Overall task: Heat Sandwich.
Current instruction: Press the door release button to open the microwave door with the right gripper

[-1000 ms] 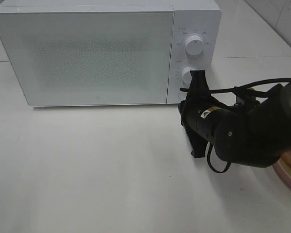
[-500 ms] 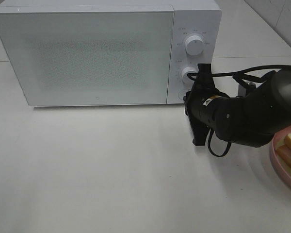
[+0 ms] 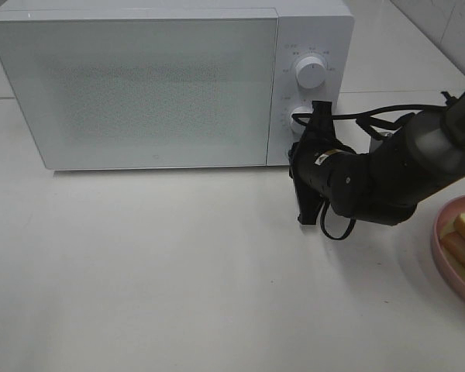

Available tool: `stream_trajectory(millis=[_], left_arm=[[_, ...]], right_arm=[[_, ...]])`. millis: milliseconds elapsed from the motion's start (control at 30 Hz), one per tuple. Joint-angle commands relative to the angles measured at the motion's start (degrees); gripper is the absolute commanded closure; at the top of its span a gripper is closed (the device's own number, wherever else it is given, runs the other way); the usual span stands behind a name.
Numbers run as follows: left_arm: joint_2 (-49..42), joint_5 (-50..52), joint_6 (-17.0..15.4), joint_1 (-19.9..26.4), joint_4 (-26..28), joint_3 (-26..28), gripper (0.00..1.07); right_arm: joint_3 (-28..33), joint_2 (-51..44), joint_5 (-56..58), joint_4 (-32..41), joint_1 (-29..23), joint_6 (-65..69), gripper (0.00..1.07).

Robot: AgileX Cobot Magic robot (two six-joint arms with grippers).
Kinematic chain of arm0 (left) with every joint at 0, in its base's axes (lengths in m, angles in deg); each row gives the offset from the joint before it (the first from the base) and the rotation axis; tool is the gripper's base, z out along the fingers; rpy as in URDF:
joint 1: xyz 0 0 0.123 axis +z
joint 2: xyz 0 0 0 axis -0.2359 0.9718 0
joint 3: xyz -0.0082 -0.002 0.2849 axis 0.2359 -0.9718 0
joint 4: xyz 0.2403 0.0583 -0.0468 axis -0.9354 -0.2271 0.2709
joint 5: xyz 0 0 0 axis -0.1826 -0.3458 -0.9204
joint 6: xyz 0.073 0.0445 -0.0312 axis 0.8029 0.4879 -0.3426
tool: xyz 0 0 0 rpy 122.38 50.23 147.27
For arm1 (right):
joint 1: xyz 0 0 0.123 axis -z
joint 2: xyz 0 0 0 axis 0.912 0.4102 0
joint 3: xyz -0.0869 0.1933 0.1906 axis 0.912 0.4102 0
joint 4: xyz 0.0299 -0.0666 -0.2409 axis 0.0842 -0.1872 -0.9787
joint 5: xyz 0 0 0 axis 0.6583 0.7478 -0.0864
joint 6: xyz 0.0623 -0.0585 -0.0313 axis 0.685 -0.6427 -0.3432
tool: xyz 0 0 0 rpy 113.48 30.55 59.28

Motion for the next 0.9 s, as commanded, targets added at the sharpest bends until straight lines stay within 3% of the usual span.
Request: stream_trajectory(millis=[33, 567, 900], left_arm=[[-1.2, 0.3, -0.1, 0.2, 0.1, -0.1, 0.09], [-1.2, 0.3, -0.1, 0.2, 0.0, -0.1, 0.09], [-1.2, 0.3, -0.1, 0.2, 0.0, -0.1, 0.09]], right_arm=[[-1.7, 0.9, -0.2, -2.2, 0.7, 1.2, 1.07], [-3.4, 2.0, -0.3, -3.2, 2.6, 1.8, 1.07], [-3.5, 2.0, -7.7, -2.7, 2.6, 1.4, 1.07]])
